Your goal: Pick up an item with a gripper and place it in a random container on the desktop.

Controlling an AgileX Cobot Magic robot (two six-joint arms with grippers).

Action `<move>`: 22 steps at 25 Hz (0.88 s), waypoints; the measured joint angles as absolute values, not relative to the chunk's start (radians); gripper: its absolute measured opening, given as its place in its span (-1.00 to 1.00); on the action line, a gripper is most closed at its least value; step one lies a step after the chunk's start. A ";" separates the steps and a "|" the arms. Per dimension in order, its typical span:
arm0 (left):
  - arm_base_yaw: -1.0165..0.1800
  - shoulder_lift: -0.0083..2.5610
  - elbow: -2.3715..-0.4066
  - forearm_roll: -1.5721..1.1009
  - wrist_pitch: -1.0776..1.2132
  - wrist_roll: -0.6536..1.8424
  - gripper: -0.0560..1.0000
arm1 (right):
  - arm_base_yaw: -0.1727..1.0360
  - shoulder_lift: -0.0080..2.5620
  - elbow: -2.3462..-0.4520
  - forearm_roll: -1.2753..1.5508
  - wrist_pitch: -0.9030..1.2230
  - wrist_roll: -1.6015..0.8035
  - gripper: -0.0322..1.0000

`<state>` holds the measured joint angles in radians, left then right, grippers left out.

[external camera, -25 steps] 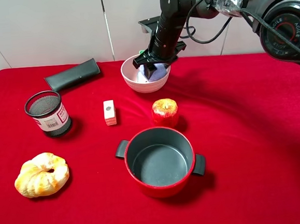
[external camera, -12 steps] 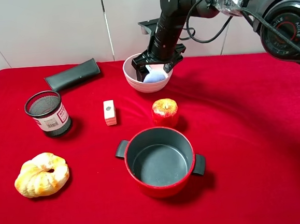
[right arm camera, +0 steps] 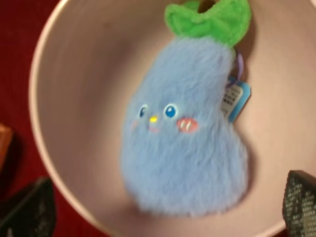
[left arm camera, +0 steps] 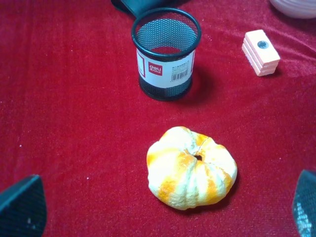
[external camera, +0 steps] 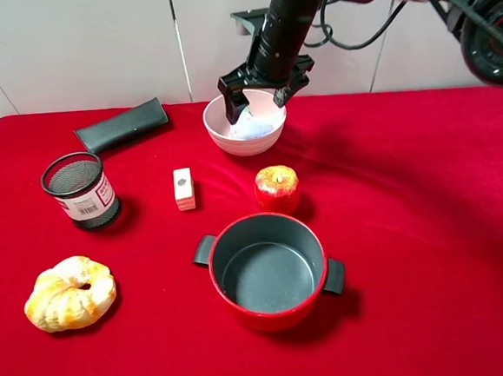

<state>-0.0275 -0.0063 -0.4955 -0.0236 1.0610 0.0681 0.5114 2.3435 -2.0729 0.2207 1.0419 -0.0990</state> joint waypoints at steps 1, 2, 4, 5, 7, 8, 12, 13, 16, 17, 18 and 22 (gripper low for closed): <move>-0.027 -0.006 -0.496 -0.024 1.061 0.068 0.99 | 0.511 2.337 -2.077 0.221 1.062 -0.099 0.41; -0.027 -0.006 -0.496 -0.024 1.061 0.068 0.99 | 0.511 2.329 -2.079 0.221 1.082 -0.099 0.41; -0.027 -0.006 -0.496 -0.024 1.061 0.068 0.99 | 0.511 2.311 -2.083 0.222 1.134 -0.099 0.41; -0.027 -0.006 -0.496 -0.024 1.061 0.068 0.99 | 0.511 2.300 -2.084 0.223 1.158 -0.099 0.41; -0.027 -0.006 -0.496 -0.024 1.061 0.068 0.99 | 0.511 2.276 -2.084 0.223 1.195 -0.098 0.41; -0.027 -0.006 -0.496 -0.024 1.061 0.068 0.99 | 0.511 2.263 -2.084 0.222 1.206 -0.093 0.41; -0.027 -0.006 -0.496 -0.024 1.061 0.068 0.99 | 0.511 2.199 -2.084 0.221 1.214 -0.030 0.41; -0.027 -0.006 -0.496 -0.024 1.061 0.068 0.99 | 0.511 2.181 -2.084 0.221 1.214 -0.017 0.41; -0.027 -0.006 -0.496 -0.024 1.061 0.068 0.99 | 0.511 2.127 -2.077 0.221 1.214 0.006 0.41; -0.027 -0.006 -0.496 -0.024 1.061 0.068 0.99 | 0.511 2.106 -2.065 0.221 1.214 0.007 0.41; -0.027 -0.006 -0.496 -0.024 1.061 0.068 0.99 | 0.511 2.080 -2.045 0.221 1.214 0.009 0.41; -0.027 -0.006 -0.496 -0.024 1.061 0.068 0.99 | 0.511 1.968 -1.918 0.193 1.214 0.010 0.41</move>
<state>-0.0275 -0.0063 -0.4955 -0.0236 1.0610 0.0681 0.5114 1.9678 -1.9181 0.1931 1.2142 0.0100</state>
